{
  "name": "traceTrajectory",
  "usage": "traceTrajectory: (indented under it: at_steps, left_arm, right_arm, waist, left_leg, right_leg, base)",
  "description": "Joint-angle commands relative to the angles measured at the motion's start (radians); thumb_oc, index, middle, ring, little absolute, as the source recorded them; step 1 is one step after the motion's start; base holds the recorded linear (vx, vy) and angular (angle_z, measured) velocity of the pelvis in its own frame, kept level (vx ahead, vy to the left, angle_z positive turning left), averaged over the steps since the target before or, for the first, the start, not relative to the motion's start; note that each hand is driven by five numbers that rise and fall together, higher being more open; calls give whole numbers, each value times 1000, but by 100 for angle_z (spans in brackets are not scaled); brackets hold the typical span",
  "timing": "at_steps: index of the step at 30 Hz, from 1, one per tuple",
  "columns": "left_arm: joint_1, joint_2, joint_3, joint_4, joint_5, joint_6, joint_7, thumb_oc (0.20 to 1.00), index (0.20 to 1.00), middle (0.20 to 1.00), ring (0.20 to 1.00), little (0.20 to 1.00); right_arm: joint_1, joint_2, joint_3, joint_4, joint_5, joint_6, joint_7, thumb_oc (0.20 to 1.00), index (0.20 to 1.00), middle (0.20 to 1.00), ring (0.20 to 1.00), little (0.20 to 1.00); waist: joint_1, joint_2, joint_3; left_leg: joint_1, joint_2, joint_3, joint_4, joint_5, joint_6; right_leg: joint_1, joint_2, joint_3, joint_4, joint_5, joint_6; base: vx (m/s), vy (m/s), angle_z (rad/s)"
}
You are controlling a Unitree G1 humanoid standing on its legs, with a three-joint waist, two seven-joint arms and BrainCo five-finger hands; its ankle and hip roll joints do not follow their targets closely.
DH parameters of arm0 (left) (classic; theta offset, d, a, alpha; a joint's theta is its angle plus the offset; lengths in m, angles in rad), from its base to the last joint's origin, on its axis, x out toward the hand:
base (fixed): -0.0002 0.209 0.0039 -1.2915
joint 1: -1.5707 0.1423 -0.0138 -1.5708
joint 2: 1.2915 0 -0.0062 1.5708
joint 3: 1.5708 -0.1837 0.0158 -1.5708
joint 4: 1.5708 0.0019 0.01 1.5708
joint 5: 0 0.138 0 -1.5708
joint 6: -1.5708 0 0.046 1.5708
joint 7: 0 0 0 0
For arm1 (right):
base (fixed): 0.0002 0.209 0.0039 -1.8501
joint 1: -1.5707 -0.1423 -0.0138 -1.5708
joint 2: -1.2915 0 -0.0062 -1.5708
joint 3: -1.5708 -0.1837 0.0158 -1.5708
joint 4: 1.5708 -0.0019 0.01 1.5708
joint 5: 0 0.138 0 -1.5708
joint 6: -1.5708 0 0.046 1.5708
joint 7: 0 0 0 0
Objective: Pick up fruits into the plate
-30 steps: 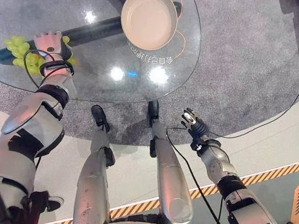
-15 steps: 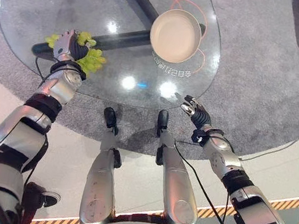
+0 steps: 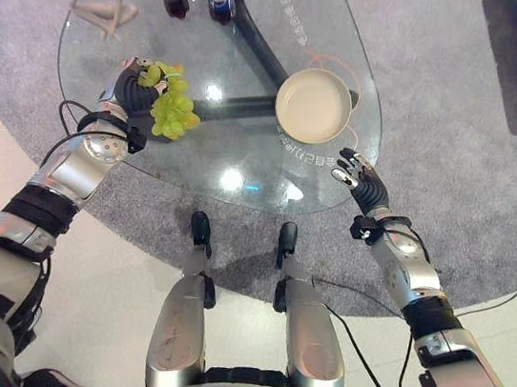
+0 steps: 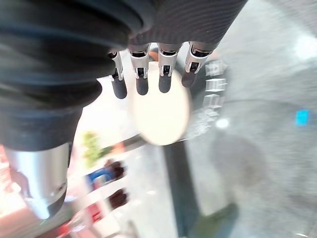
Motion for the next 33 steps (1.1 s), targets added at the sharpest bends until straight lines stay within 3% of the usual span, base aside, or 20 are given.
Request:
traceTrajectory:
  at_steps: [1,10,15,21,29,33]
  left_arm:
    - [3,3,79,-50,-38,-77,-46,200,200,200,200,200]
    - [143,9,174,-229,-86,-87,-302,200,200,200,200,200]
    - [188,3,188,-296,-148,-63,-465,200,200,200,200,200]
    - [184,-23,147,-359,-238,-26,-646,200,200,200,200,200]
    - [142,-115,52,-409,-297,9,-732,200,200,200,200,200]
    - [106,-164,6,-420,-319,22,-731,200,200,200,200,200]
  right_arm:
    - [28,-41,-31,-75,-69,-60,36,1000,1000,1000,1000,1000]
    - [58,-92,-66,-178,-154,-51,120,1000,1000,1000,1000,1000]
    - [71,-115,-65,-184,-126,-3,235,1000,1000,1000,1000,1000]
    - [33,-74,-3,-178,-49,118,386,1000,1000,1000,1000,1000]
    - [-9,38,110,-176,-3,217,460,1000,1000,1000,1000,1000]
    - [-28,85,154,-147,-3,229,469,1000,1000,1000,1000,1000]
  waist:
    - [-2,19,-103]
    - [28,-7,-254]
    - [44,-17,-335]
    - [63,-19,-416]
    - [75,-2,-471]
    - [77,7,-479]
  left_leg:
    - [36,-60,11,24,-129,12]
    - [160,-60,12,28,-162,24]
    - [219,-62,5,30,-176,31]
    - [316,-73,-7,22,-203,42]
    - [386,-78,-22,14,-229,49]
    - [395,-79,-28,11,-233,48]
  right_leg:
    - [-26,13,-23,111,-88,6]
    - [132,0,-22,64,-96,10]
    - [201,-10,-27,43,-95,13]
    - [306,-19,-42,10,-98,16]
    - [383,-28,-71,-21,-103,20]
    - [397,-30,-81,-33,-102,20]
  base:
    - [158,-10,2]
    - [205,-31,0]
    - [194,-22,1]
    - [190,-1,4]
    - [76,48,12]
    - [1,62,7]
